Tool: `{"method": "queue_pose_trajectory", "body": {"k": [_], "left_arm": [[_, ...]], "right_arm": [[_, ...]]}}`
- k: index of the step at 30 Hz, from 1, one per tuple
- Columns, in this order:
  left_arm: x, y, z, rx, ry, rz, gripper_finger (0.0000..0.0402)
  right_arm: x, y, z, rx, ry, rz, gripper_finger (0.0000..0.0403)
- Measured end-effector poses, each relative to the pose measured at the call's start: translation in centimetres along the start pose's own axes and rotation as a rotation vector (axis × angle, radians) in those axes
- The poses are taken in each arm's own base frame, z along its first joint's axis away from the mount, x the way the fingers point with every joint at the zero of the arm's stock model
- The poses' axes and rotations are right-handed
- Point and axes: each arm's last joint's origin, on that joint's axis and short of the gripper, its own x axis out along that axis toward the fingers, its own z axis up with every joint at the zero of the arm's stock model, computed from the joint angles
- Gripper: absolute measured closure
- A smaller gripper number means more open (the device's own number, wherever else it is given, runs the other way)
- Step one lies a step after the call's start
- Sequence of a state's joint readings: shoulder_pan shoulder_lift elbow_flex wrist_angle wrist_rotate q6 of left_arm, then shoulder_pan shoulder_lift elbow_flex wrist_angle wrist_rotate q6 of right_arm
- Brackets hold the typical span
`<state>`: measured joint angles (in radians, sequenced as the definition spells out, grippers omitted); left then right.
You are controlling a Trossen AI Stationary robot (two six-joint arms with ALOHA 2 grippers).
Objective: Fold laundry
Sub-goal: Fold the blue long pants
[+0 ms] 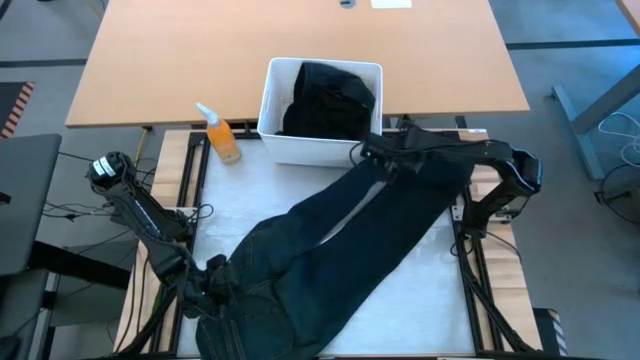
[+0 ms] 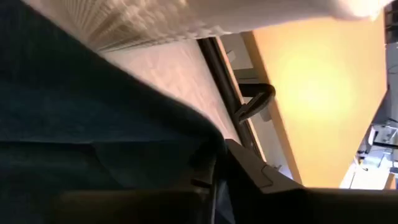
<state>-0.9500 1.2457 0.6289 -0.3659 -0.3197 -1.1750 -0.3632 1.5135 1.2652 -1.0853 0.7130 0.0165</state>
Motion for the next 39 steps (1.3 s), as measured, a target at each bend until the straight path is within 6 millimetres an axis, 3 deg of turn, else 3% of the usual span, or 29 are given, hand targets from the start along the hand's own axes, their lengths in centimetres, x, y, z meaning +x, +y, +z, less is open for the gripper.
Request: {"method": "queue_pose_trajectory", "body": {"k": [6,10,13,17,19,22,25,28,35,39], "left_arm": [[-0.1,-0.1,-0.3,0.000,0.012,-0.005,0.0235],[-0.5,0.1,-0.1,0.005,0.013,0.020,0.0235],[-1.9,-0.3,1.0,0.018,-0.003,0.044,0.0235],[-4.9,-0.5,2.7,0.068,-0.099,0.136,0.0235],[-6.0,0.0,3.1,0.065,-0.159,0.220,0.0235],[-6.0,1.6,3.5,0.019,-0.201,0.339,0.0235],[-4.8,3.2,4.1,-0.036,-0.213,0.403,0.0235],[-3.6,4.6,5.5,-0.062,-0.246,0.434,0.0235],[-1.7,7.3,8.4,-0.050,-0.201,0.407,0.0214],[-0.5,8.4,9.1,-0.049,-0.164,0.436,0.0193]], "right_arm": [[0.0,-0.2,-0.3,0.031,0.032,0.007,0.0268],[-1.6,-0.8,-0.4,0.066,0.056,0.009,0.0210],[-4.1,-1.5,-0.6,0.051,0.069,-0.010,0.0181],[-8.4,-2.8,-1.0,0.092,0.001,-0.072,0.0172],[-10.6,-3.2,-1.2,0.146,-0.078,-0.038,0.0174],[-13.6,-2.4,-2.0,0.191,-0.224,0.126,0.0180],[-16.0,0.2,-3.0,0.181,-0.398,0.297,0.0184],[-17.4,4.2,-4.4,0.152,-0.568,0.428,0.0187],[-17.0,16.3,-7.0,0.190,-0.964,0.754,0.0188],[-16.2,21.4,-7.1,0.224,-1.125,0.832,0.0188]]}}
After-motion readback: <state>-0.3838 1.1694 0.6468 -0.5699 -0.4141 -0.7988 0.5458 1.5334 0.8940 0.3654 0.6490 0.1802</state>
